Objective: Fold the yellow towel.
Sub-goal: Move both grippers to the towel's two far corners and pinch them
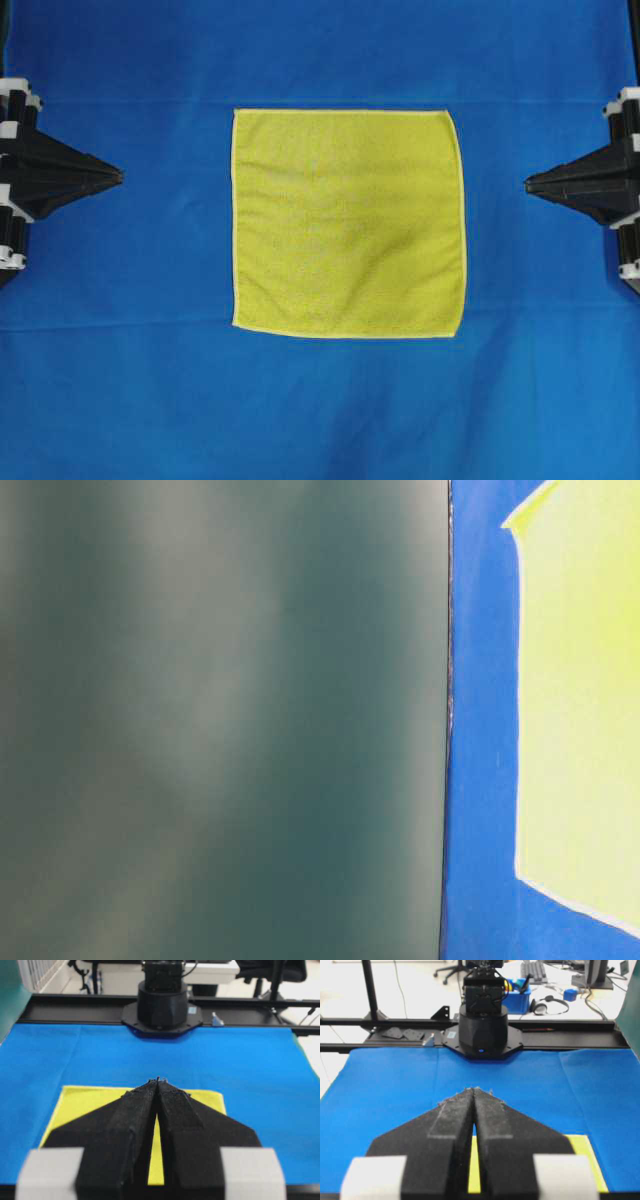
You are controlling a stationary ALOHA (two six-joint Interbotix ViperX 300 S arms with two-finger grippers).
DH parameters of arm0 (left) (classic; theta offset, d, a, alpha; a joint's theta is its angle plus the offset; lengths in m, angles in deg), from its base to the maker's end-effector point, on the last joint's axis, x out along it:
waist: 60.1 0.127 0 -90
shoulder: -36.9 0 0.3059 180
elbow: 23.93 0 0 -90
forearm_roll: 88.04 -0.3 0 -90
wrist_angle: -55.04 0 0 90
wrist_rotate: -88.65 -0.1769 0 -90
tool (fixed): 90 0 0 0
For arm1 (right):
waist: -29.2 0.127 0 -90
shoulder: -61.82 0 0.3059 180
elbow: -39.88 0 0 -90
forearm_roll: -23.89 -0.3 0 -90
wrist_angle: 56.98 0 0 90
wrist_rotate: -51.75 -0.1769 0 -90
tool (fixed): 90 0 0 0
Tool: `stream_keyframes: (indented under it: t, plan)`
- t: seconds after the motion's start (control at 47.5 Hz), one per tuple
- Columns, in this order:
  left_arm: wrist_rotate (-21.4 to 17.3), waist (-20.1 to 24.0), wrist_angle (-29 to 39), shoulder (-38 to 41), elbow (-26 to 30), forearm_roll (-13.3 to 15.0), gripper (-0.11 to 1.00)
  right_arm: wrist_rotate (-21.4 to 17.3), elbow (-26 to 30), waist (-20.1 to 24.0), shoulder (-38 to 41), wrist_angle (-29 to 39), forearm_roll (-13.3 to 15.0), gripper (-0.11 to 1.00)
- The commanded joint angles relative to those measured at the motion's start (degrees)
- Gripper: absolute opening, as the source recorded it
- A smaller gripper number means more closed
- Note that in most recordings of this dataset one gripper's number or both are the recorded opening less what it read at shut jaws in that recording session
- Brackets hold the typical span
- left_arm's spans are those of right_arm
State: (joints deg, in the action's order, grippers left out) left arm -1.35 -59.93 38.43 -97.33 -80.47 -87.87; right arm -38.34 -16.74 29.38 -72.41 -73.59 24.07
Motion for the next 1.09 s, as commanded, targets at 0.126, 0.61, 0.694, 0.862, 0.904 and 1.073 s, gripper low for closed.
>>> stream_keyframes:
  t: [0.126,0.61,0.694,0.862,0.904,1.073]
  plan:
    - [-0.4,1.7,-1.2,4.2,1.2,1.0,0.00,-0.4,2.2,-4.4,4.1,2.1,-1.0,0.00]
    - [0.4,14.6,-5.4,27.0,5.6,1.1,0.12,-1.3,6.6,-20.3,19.2,9.3,-1.6,0.01]
    - [0.4,16.3,-5.6,31.9,7.2,1.1,0.35,-1.2,7.6,-22.6,23.6,10.0,-1.5,0.12]
    - [0.3,20.0,-6.7,42.5,10.2,1.1,0.80,-0.9,9.6,-26.6,32.4,11.5,-0.9,0.59]
    - [0.0,20.7,-7.3,45.0,10.6,1.1,0.83,-0.9,10.0,-27.7,35.3,11.3,-0.4,0.61]
    - [0.0,23.6,-10.7,54.3,12.7,1.1,0.81,-0.8,11.5,-30.4,43.9,10.5,0.6,0.56]
